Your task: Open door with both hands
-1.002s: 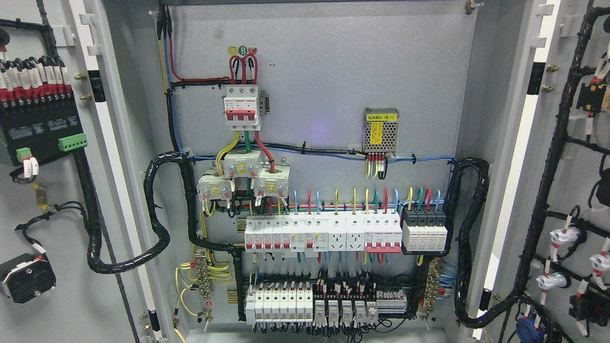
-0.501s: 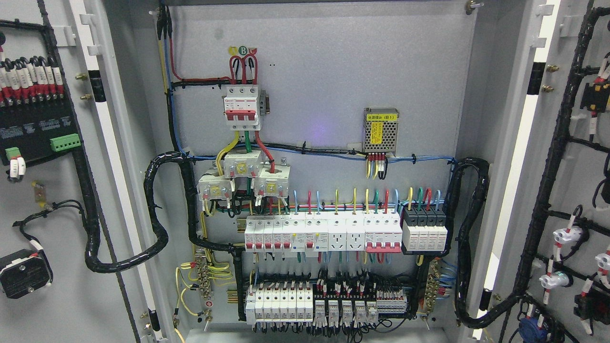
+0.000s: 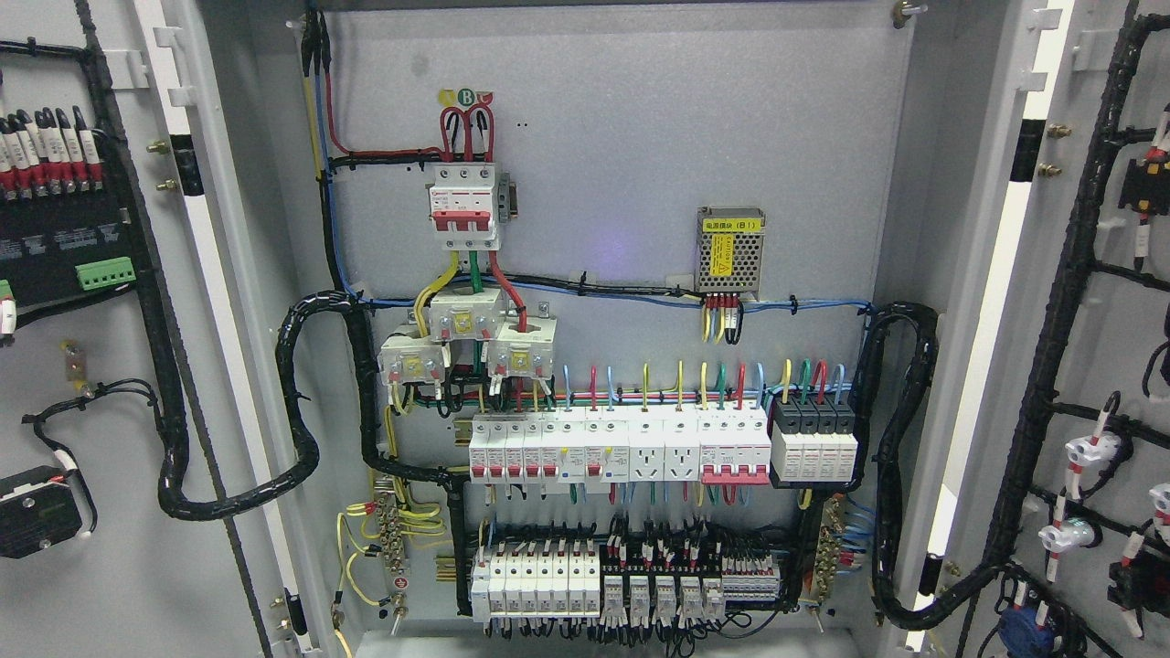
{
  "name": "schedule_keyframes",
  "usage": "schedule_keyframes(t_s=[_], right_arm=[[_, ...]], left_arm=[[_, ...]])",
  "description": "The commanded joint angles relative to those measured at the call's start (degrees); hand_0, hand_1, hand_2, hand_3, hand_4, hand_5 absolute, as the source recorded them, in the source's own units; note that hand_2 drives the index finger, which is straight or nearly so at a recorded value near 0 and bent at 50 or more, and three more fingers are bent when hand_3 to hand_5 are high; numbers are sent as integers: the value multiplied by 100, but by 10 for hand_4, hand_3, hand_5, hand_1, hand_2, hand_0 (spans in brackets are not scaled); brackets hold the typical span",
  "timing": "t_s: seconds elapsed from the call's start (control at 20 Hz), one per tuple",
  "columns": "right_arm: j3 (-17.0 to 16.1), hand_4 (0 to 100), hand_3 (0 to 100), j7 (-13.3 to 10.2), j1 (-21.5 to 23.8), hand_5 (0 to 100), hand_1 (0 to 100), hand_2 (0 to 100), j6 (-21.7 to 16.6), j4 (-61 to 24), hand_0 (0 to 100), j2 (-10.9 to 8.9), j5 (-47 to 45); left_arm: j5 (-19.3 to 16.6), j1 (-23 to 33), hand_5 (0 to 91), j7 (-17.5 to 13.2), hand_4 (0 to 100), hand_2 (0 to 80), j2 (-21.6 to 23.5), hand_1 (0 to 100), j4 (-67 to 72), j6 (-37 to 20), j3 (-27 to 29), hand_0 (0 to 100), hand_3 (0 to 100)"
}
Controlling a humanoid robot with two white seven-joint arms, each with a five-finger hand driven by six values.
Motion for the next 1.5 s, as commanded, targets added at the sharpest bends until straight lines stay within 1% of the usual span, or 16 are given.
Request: schedule_keyframes(t_s=[0.0, 0.3, 0.45, 0.5, 0.65, 0.8, 1.0, 1.3, 1.45], right_arm=[[-13, 0, 0, 8, -90, 0, 0, 0, 4, 264, 0, -149, -38], [-21, 0, 0, -1, -151, 0, 0, 0, -5, 299, 0, -149, -38], [-21, 0, 0, -1, -151, 0, 0, 0, -5, 299, 0, -140, -38], [-21, 0, 0, -1, -151, 0, 0, 0, -5, 290, 0, -140, -38], [-30, 0, 0, 8, -134, 0, 0, 0, -14, 185, 0, -114, -38], [40, 0, 0, -1, -55, 0, 0, 0, -14, -96, 0, -70, -38], [75, 0, 0, -1, 226, 0, 0, 0, -14, -544, 0, -96, -29], [374, 0, 0, -1, 315, 0, 0, 0, -40, -852, 0, -123, -11], [602, 0, 0, -1, 306, 0, 0, 0, -40, -984, 0, -123, 41]], left_arm=[[-186, -166, 0, -2, 31, 0, 37, 0, 588, 214, -21, 0, 0], [-300, -236, 0, -2, 32, 0, -7, 0, 676, 619, -65, 0, 0], [-327, -245, 0, -2, 32, 0, -16, 0, 729, 654, -65, 0, 0], [-388, -245, 0, -2, 32, 0, -16, 0, 738, 689, -74, 0, 0], [-415, -271, 0, -2, 32, 0, -16, 0, 738, 900, -91, 0, 0], [-406, -280, 0, -2, 32, 0, -16, 0, 738, 918, -91, 0, 0], [-388, -280, 0, -2, 33, 0, -16, 0, 729, 909, -91, 0, 0], [-362, -297, 0, -2, 32, 0, -7, 0, 712, 909, -91, 0, 0], [-353, -297, 0, -11, 32, 0, -7, 0, 677, 909, -91, 0, 0]])
